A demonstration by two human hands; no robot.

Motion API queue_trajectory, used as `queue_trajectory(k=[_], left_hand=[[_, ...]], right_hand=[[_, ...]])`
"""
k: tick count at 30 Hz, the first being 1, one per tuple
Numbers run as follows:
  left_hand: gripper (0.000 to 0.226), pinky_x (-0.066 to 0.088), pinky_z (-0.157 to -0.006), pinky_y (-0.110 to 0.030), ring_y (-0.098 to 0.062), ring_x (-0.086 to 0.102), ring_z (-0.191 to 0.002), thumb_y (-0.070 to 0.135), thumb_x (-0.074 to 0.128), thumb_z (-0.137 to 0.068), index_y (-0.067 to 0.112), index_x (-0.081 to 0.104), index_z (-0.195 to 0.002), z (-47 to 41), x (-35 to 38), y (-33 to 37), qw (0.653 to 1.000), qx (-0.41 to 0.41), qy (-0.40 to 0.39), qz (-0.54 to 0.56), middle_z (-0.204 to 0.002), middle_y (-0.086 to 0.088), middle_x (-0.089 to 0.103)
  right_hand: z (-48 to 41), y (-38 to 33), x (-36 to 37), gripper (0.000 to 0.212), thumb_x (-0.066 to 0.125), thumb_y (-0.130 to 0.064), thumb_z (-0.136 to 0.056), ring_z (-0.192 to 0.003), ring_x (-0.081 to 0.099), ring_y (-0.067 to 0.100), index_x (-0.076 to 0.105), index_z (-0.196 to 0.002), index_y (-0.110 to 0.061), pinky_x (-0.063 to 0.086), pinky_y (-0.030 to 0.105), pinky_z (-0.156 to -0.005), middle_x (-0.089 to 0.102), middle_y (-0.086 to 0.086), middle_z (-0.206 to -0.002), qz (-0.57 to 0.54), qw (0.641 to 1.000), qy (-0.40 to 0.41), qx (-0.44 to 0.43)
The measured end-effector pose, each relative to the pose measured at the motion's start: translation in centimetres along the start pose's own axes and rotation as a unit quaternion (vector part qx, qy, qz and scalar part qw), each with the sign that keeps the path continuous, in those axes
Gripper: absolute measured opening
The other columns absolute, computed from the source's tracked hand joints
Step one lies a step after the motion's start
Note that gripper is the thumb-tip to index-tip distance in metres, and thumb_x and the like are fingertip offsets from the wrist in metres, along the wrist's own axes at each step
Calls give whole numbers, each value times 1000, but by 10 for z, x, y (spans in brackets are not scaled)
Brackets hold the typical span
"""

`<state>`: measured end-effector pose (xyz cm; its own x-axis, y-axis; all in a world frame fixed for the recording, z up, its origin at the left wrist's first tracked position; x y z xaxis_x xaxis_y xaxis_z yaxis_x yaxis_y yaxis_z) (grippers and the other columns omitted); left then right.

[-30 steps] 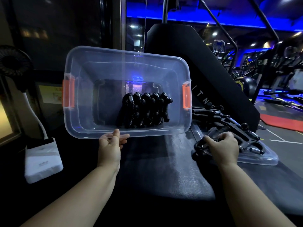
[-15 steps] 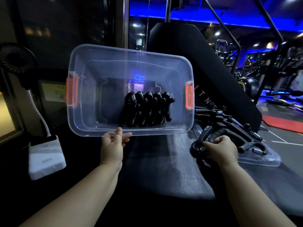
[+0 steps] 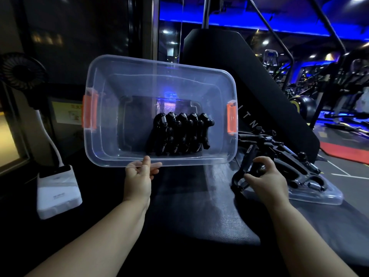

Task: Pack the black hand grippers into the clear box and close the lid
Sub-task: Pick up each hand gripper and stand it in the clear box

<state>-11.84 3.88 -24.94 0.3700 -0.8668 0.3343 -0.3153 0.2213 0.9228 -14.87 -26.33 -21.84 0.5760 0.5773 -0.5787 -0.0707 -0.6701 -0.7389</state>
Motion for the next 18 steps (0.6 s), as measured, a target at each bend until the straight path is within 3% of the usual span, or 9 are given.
queue_trajectory(k=[6, 10, 13, 15, 18], left_hand=[[23, 41, -66, -24, -5, 61, -66, 29, 47, -98, 6, 47, -103, 2, 0, 2, 1000, 3, -3, -5, -67, 9, 73], [24, 42, -67, -24, -2, 61, -63, 29, 47, -98, 6, 48, -102, 2, 0, 4, 1000, 4, -3, -7, -68, 8, 73], [25, 43, -67, -25, -1, 62, -62, 28, 47, -98, 4, 49, -102, 2, 1, 5, 1000, 4, -4, -7, -67, 8, 73], [26, 43, -68, -25, -1, 62, -62, 29, 46, -98, 3, 50, -102, 2, 1, 6, 1000, 5, -5, -9, -67, 7, 73], [25, 43, -68, -24, -3, 63, -65, 28, 47, -98, 3, 49, -103, 3, 0, 6, 1000, 1, -5, -5, -68, 6, 73]], right_hand=[[2, -2, 4, 36, 74, -17, -73, -73, 58, 25, 50, -97, -29, 40, 30, -64, 62, 2, -83, -38, 996, 45, -63], [3, -6, 0, 37, 71, -7, -78, -71, 55, 26, 49, -98, -28, 39, 18, -62, 59, 3, -86, -159, 972, 139, -105], [4, -11, -3, 44, 68, -4, -80, -78, 59, 27, 48, -111, -27, 42, 27, -72, 61, 8, -95, -188, 954, 175, -155], [9, -21, -3, 46, 65, -2, -81, -81, 60, 23, 46, -117, -24, 45, 28, -73, 61, 7, -100, -213, 942, 182, -186], [20, -44, 0, 44, 59, -3, -79, -79, 56, 9, 45, -118, -20, 43, 17, -71, 57, 1, -96, -263, 921, 163, -236]])
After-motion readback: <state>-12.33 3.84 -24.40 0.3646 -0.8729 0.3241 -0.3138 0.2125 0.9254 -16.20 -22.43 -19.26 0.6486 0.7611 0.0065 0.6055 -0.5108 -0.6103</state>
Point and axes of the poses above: each hand's wrist, its own z-axis away from the middle knuckle, its own x-axis out of the palm, y = z × x, the point moved 2 cm from there along -z, towards the middle knuckle
